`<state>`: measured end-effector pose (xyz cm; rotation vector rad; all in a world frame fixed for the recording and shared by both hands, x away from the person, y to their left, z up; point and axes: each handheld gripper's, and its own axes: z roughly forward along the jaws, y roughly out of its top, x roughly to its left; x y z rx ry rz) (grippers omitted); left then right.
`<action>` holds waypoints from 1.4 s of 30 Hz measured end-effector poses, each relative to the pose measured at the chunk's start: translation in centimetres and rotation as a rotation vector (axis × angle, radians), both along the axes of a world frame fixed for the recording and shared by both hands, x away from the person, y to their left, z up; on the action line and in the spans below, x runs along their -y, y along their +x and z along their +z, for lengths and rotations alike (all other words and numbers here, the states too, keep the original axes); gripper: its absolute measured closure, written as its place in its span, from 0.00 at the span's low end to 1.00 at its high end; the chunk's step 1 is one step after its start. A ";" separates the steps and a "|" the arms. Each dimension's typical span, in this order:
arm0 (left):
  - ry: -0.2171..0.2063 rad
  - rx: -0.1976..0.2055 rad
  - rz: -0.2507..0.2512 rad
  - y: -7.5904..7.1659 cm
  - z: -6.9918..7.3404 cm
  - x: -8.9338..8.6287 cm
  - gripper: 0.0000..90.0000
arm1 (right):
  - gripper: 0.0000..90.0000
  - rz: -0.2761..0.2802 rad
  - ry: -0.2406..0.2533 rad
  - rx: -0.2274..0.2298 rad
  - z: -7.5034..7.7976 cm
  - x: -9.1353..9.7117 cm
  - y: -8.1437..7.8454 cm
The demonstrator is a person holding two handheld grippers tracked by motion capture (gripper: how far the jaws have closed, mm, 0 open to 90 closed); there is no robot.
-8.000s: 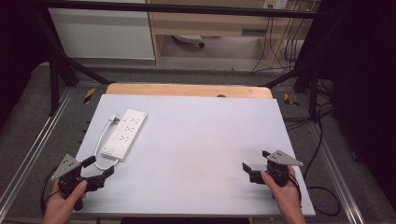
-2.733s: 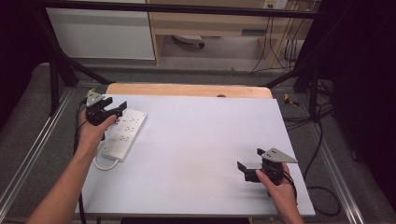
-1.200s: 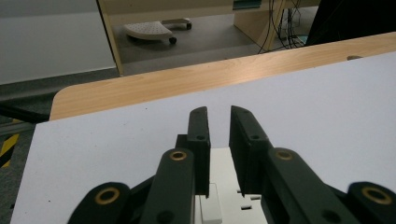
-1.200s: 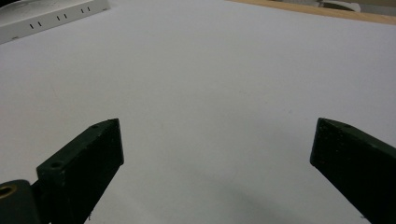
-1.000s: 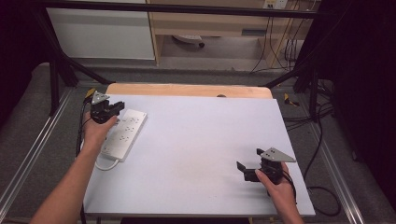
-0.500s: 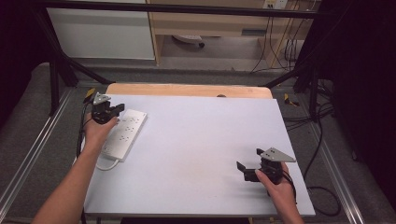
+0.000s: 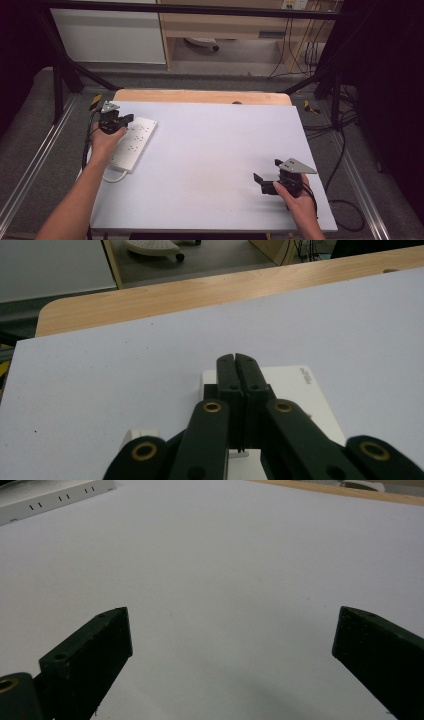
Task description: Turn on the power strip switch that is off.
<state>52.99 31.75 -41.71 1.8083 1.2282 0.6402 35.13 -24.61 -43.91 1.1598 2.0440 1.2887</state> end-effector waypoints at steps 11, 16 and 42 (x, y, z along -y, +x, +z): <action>0.009 -0.027 0.002 0.0 -0.5 -0.3 1.00 | 0.03 -0.001 0.004 0.000 0.1 0.0 -0.1; 0.017 -0.038 0.002 0.1 -0.6 -0.4 1.00 | 0.03 -0.001 0.002 0.000 0.0 0.0 0.0; 0.058 -0.081 -0.034 -0.1 -1.2 0.0 1.00 | 0.03 0.000 0.004 -0.001 0.1 -0.1 -0.1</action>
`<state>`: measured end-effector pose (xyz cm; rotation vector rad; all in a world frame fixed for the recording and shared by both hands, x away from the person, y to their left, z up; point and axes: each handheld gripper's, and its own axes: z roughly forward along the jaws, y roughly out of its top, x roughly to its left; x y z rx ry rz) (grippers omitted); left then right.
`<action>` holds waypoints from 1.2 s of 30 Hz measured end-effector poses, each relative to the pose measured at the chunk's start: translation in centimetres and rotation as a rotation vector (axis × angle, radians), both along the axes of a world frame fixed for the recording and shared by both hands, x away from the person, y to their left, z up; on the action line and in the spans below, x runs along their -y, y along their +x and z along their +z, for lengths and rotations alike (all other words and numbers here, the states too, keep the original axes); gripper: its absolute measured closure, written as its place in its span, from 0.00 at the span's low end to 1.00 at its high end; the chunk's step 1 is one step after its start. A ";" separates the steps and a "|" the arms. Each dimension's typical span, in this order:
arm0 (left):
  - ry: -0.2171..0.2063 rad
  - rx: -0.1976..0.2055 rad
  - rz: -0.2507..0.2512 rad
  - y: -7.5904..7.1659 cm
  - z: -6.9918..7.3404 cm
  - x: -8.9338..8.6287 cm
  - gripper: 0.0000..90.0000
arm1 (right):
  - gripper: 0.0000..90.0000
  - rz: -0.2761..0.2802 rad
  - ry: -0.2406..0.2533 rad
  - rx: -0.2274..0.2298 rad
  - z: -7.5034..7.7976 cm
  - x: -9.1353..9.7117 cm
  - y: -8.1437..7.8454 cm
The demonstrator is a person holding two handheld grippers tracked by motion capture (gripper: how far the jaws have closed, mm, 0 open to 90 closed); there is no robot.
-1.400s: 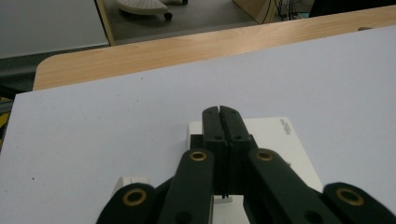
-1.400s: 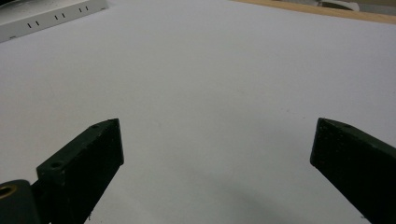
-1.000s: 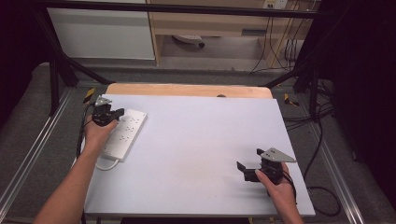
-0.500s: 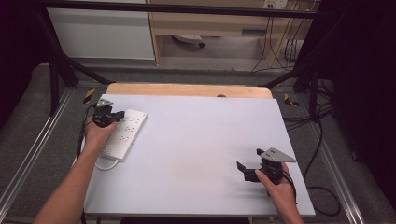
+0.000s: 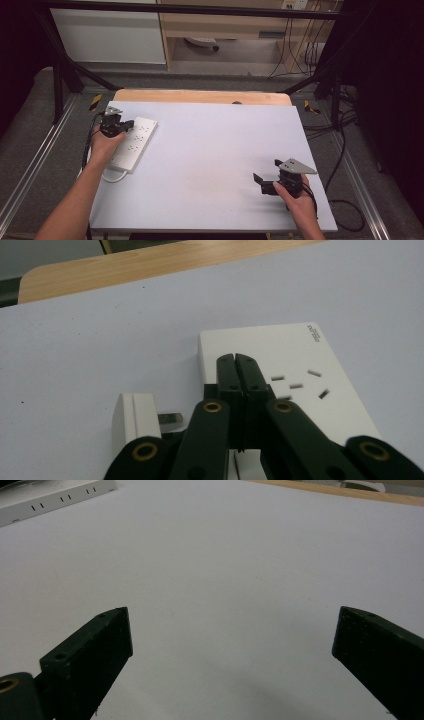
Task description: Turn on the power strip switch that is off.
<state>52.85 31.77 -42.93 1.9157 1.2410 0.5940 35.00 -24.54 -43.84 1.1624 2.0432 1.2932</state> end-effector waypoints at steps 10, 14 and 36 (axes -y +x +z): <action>0.008 -0.006 -0.008 0.0 -0.1 0.2 1.00 | 0.03 0.000 -0.001 0.000 0.0 0.0 0.0; 0.008 -0.007 -0.007 -0.1 -0.1 0.1 1.00 | 0.03 -0.001 0.000 0.000 0.0 0.0 0.0; 0.005 -0.011 -0.006 -0.3 -0.2 0.0 1.00 | 0.03 0.000 -0.002 0.000 0.0 0.0 0.0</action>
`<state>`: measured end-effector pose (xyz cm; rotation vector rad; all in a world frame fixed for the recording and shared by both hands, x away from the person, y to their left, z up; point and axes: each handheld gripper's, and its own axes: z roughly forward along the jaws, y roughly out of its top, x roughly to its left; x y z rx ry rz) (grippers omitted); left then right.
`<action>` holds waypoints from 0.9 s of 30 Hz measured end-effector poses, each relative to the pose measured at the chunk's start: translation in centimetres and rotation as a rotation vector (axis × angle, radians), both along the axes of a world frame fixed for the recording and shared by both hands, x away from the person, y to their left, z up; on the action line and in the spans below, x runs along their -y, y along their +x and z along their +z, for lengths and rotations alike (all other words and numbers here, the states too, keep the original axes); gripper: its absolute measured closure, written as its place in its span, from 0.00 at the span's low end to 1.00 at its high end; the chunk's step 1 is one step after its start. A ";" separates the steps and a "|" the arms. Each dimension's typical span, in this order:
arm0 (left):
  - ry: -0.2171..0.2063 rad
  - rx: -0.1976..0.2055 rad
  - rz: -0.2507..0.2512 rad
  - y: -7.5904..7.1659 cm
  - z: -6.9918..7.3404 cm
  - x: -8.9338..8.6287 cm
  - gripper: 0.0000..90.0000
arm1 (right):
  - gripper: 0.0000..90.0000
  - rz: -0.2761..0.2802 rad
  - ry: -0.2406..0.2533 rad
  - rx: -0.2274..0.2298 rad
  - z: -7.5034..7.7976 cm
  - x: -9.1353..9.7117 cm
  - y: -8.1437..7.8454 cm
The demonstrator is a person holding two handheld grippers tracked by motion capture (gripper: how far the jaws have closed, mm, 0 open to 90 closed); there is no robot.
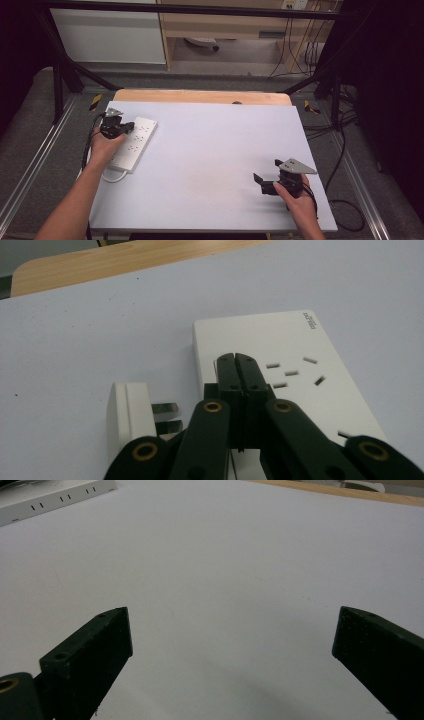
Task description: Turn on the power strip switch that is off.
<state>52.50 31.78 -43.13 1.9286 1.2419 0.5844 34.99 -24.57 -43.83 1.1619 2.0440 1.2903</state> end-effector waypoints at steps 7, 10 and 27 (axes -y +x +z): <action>-0.004 -0.003 -0.006 0.0 0.0 0.1 1.00 | 0.03 0.000 -0.003 -0.001 0.0 0.0 0.0; -0.012 -0.004 -0.006 0.0 0.0 0.0 1.00 | 0.03 0.002 -0.002 0.000 0.0 0.0 0.0; 0.014 0.008 -0.024 -0.2 -0.2 0.1 1.00 | 0.03 -0.001 0.000 0.002 0.0 0.0 0.0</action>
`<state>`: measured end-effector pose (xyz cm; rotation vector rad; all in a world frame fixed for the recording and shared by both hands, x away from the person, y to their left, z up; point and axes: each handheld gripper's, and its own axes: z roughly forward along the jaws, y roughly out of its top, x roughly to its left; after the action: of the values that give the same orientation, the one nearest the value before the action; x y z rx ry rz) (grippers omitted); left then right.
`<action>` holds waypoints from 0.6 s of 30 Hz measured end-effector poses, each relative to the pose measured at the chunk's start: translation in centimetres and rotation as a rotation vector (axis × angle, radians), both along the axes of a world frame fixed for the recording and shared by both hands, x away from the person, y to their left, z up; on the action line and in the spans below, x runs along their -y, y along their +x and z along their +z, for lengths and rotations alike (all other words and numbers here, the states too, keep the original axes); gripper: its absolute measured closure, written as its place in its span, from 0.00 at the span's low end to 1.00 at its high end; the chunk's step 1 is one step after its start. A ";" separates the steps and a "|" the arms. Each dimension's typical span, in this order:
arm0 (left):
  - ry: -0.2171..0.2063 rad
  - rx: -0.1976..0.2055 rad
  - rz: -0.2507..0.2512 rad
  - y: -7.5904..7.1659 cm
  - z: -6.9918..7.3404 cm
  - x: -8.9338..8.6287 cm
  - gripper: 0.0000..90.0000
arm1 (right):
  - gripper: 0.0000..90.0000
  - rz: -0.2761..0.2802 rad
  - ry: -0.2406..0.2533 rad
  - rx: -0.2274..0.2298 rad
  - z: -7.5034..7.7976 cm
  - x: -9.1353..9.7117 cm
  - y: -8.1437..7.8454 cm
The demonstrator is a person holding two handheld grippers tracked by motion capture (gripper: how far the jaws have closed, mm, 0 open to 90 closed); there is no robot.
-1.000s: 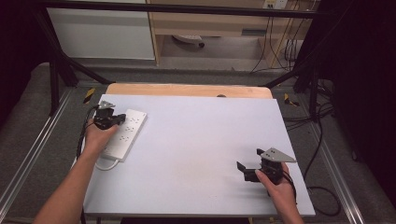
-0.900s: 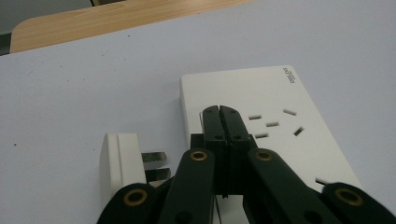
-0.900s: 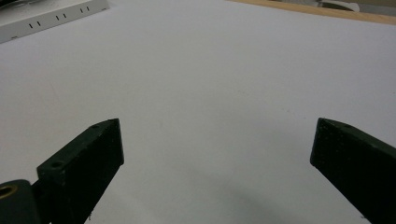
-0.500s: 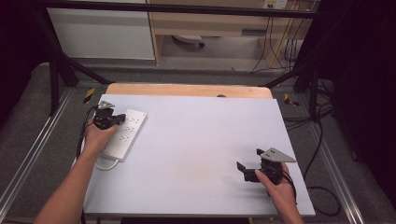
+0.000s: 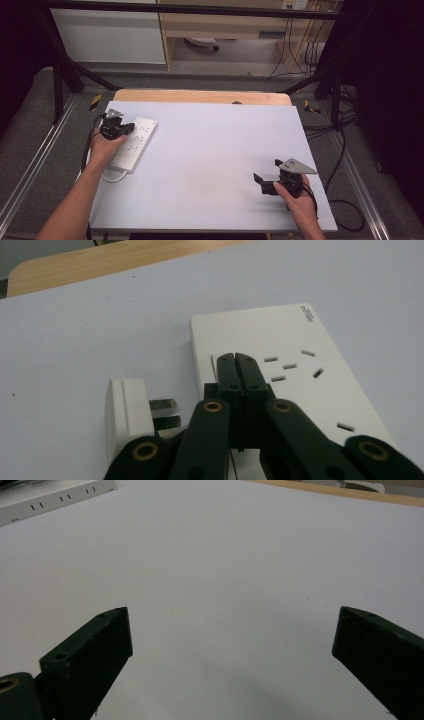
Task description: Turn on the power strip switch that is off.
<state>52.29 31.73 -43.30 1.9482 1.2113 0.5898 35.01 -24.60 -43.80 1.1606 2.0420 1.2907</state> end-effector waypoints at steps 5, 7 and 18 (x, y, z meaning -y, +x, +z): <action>-0.021 0.019 0.001 0.0 0.4 0.2 1.00 | 0.03 -0.002 -0.001 -0.002 0.0 0.0 0.0; -0.020 0.018 -0.001 0.1 0.3 0.3 1.00 | 0.03 0.000 -0.003 -0.002 0.0 0.0 0.0; -0.018 0.017 0.002 0.1 0.4 0.3 1.00 | 0.03 -0.001 0.001 -0.001 0.0 0.1 0.0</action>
<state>52.41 31.39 -42.94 1.9239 1.2044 0.5931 35.03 -24.67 -43.83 1.1623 2.0416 1.2908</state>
